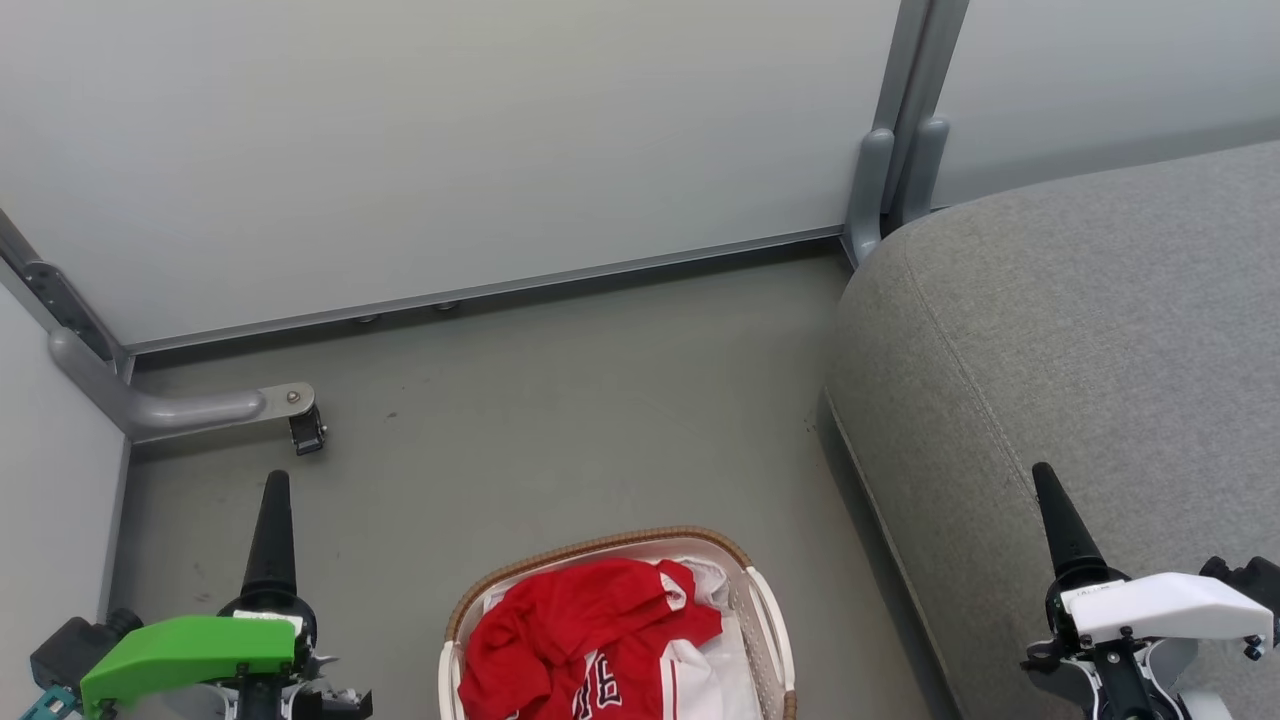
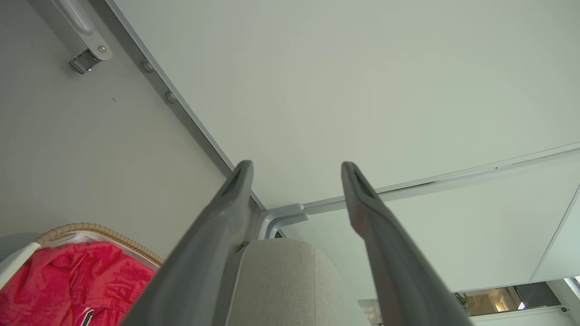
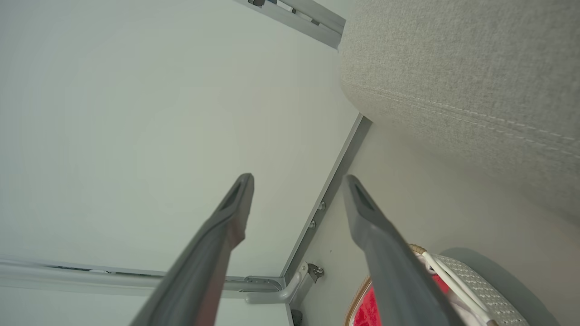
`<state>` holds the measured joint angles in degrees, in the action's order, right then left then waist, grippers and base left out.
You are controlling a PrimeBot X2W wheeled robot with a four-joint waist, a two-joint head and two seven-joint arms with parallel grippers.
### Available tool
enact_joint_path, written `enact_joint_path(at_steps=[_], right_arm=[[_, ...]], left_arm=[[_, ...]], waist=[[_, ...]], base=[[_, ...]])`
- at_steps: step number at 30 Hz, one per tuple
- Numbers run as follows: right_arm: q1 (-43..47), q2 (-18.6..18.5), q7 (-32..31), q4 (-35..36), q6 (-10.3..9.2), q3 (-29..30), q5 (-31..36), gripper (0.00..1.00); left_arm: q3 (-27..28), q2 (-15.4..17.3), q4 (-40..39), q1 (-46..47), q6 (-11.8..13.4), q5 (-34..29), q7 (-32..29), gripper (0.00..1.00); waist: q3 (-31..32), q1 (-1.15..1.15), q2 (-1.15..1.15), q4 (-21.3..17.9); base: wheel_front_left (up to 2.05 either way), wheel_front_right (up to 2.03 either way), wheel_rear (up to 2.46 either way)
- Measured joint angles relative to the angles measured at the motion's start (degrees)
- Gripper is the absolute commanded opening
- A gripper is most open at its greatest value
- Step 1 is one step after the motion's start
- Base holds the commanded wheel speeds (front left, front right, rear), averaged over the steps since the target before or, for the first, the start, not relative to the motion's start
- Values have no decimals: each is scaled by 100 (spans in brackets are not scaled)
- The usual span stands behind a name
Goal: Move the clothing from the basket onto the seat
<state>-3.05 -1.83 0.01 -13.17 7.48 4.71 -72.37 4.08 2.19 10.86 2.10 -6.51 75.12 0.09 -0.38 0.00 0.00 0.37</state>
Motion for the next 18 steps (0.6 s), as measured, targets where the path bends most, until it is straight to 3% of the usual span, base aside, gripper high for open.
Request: enact_joint_path(at_steps=[18], right_arm=[[13,-29,368,79,0,-328,1628,100]], left_arm=[[-378,8,-380,-266,355,-2261,368,100]], waist=[[-6,0,0,32]], base=[[0,0,0]])
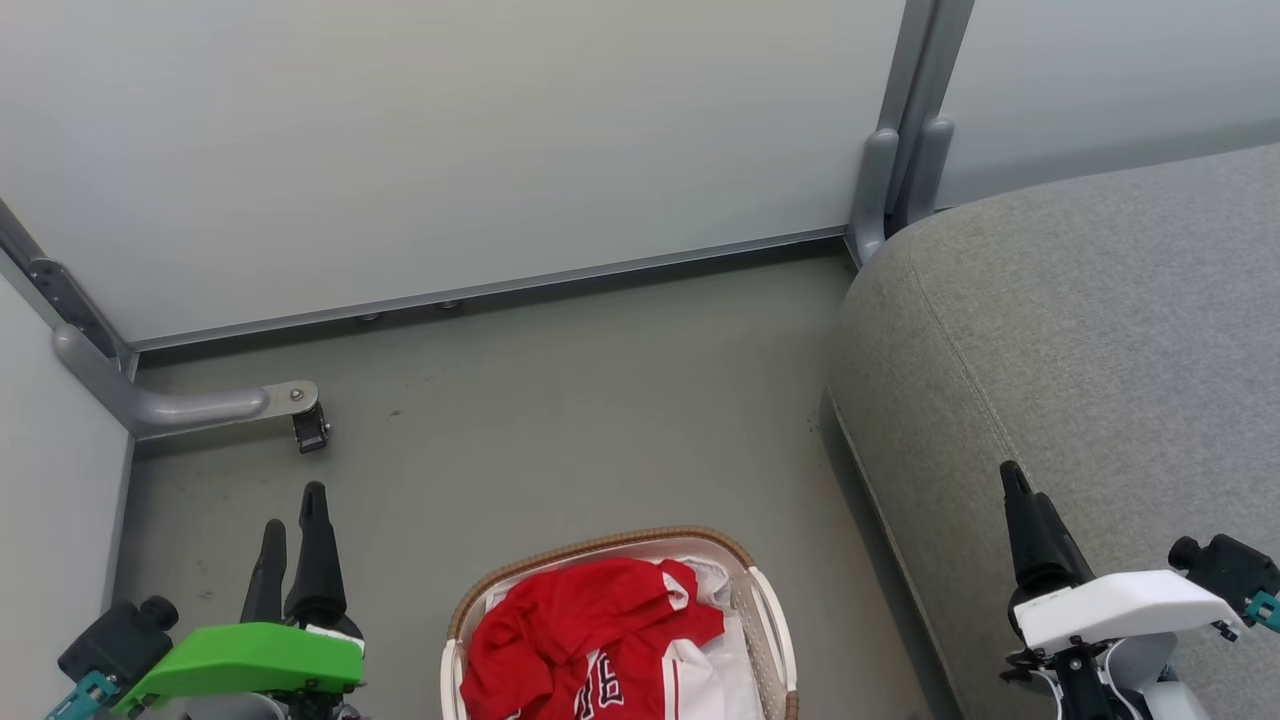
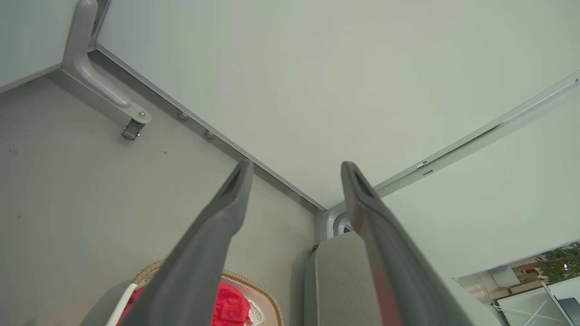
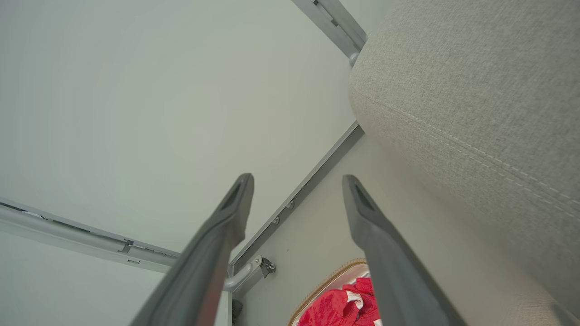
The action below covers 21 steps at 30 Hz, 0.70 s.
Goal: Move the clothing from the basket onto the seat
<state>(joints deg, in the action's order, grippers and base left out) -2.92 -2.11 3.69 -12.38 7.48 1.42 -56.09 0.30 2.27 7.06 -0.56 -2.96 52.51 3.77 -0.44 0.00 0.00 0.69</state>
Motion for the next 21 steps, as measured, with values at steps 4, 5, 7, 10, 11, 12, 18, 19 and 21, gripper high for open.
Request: enact_joint_path(at_steps=[4,5,7,10,11,12,18,19,21], right_arm=[[2,-3,90,-2,0,-80,368,100],[3,-4,96,-2,0,-93,442,100],[6,-5,140,-2,0,-116,622,100],[26,-10,191,-2,0,-151,850,100],[34,-11,226,-9,0,-175,1001,100],[36,-11,242,-19,0,-187,1065,100],[58,-18,343,-55,0,-247,1424,100],[59,-19,350,-57,0,-260,1490,100],[59,-20,391,-57,0,-283,1623,100]], left_arm=[[-53,1,3,-42,60,-339,90,100],[-62,1,2,-51,74,-391,94,100],[-90,2,1,-80,96,-597,141,100],[-136,3,4,-115,103,-839,190,100],[-164,4,5,-130,121,-1000,221,100],[-176,4,2,-137,131,-1058,241,100],[-209,10,5,-210,148,-1394,336,100],[-215,11,9,-216,148,-1441,344,100],[-224,12,19,-230,148,-1557,387,100]], waist=[[5,0,0,8],[6,0,0,10],[11,0,0,15],[16,0,0,23],[18,0,0,28],[19,0,0,31],[19,0,0,48],[16,0,0,52],[12,0,0,58]], base=[[0,0,0],[0,0,0],[0,0,0],[0,0,0],[0,0,0],[0,0,0],[0,0,0],[0,0,0],[0,0,0]])
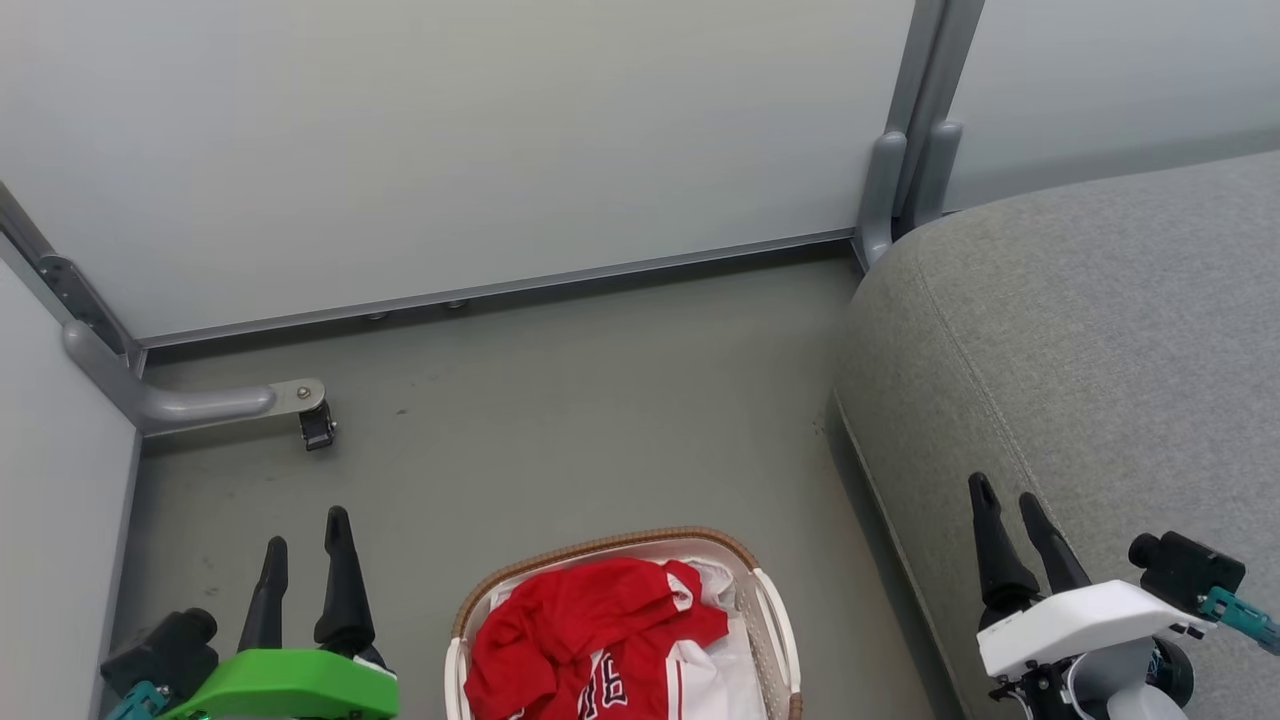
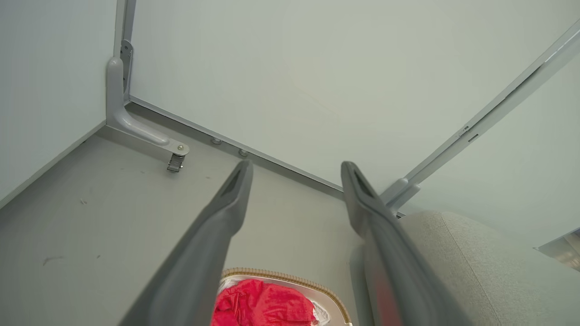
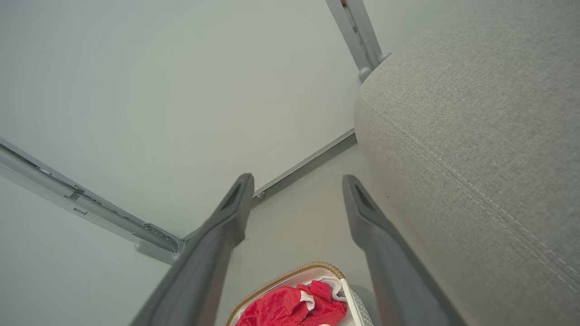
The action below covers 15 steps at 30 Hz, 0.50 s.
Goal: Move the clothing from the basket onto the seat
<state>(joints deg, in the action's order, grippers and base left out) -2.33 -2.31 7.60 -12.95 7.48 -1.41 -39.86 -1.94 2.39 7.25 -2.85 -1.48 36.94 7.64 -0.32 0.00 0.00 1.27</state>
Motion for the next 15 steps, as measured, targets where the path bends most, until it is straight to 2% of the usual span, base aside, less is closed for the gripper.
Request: enact_joint_path(at_steps=[15], right_arm=[[5,-12,209,-71,0,-186,836,100]], left_arm=[[-93,7,144,-96,14,-792,211,100]], waist=[[5,0,0,38]], base=[[0,0,0]])
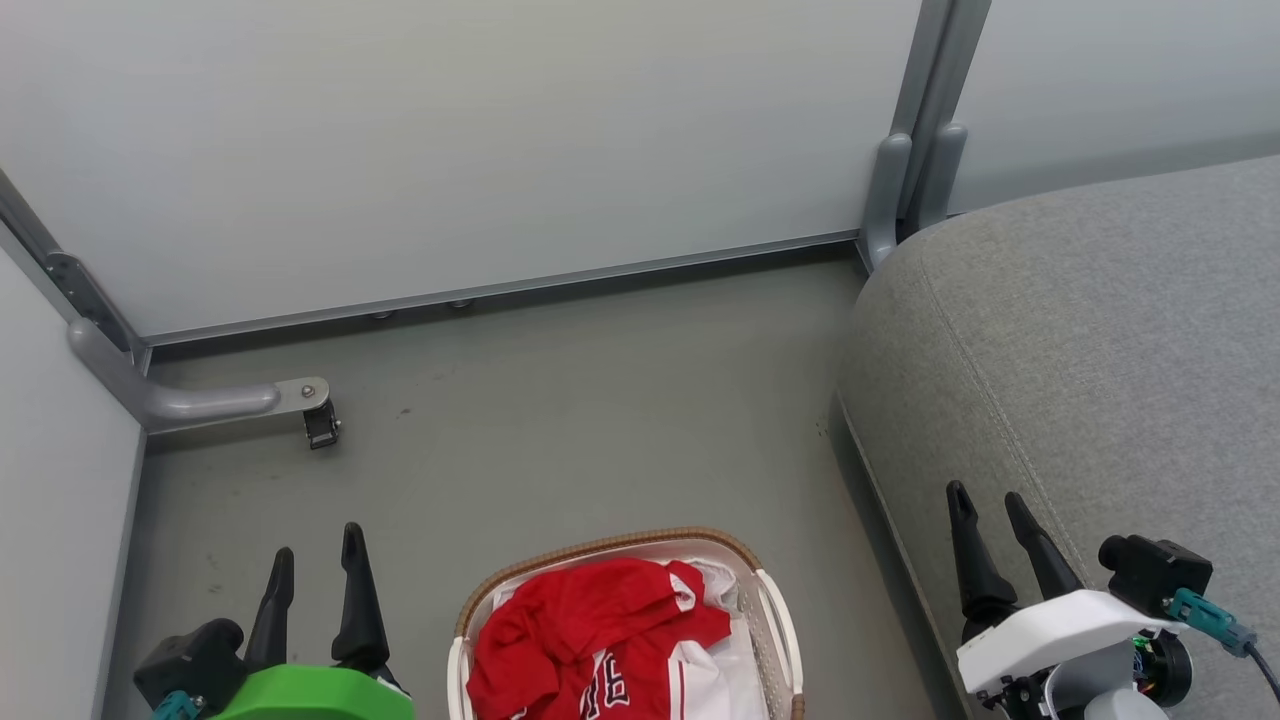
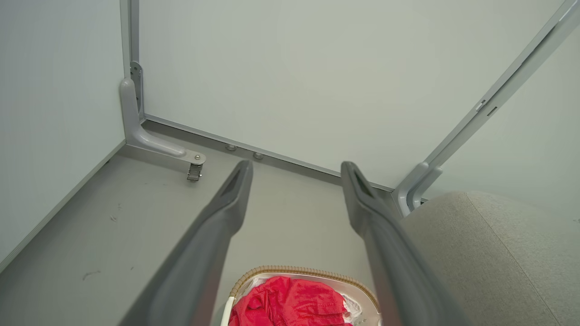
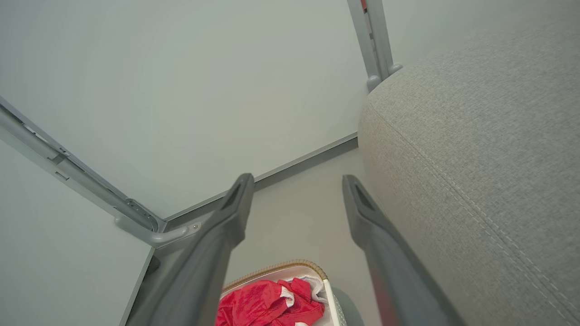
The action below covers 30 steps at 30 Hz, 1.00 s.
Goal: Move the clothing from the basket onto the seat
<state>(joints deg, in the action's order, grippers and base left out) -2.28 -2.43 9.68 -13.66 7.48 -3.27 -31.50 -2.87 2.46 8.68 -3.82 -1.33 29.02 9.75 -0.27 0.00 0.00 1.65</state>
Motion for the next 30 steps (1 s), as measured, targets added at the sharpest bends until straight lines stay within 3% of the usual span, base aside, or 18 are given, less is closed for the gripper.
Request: enact_joint_path(at_steps=[30], right_arm=[[27,-19,365,27,1,-205,1380,100]], left_arm=[[-198,15,220,-112,57,-1236,371,100]], waist=[[1,0,0,85]], base=[[0,0,0]])
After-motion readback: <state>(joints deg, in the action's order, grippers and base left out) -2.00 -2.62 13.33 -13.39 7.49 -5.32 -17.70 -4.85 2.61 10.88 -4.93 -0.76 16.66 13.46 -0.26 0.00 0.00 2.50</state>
